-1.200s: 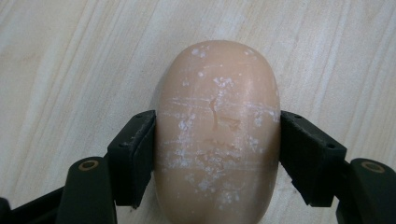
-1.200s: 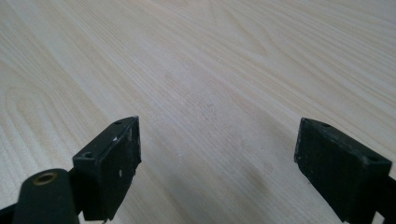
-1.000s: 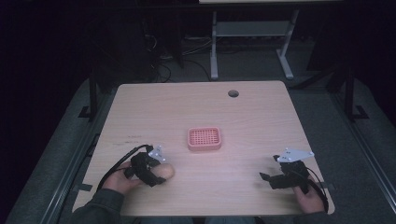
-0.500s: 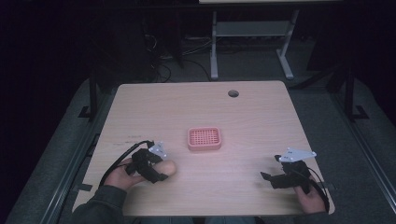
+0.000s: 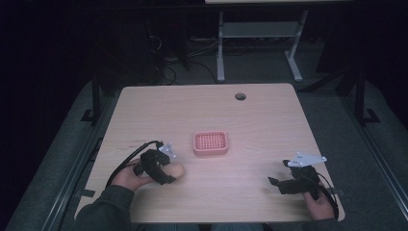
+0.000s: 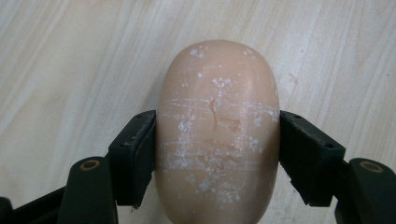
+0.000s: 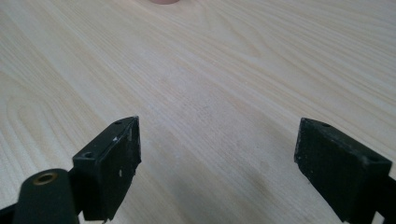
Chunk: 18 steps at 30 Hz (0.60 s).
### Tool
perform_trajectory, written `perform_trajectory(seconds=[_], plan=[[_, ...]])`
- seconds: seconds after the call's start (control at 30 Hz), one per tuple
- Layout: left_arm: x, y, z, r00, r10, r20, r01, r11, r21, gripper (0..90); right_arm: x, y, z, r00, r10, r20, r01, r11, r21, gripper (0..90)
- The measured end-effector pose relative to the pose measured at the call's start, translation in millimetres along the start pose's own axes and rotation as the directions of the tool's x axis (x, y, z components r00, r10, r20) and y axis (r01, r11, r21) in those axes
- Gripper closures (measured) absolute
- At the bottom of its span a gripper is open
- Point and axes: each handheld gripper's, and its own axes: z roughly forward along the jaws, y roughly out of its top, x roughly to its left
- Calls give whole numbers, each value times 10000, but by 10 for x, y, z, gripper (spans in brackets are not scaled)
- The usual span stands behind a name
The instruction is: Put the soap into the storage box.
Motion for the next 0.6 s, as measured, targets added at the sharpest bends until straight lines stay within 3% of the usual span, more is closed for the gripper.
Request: perform_trajectory(seconds=[0.6], plan=[[75,274,-79,9998,169,-43,-168,9998,142,320,30,22,-24,9998,98,154,-93,9995,-288,141]])
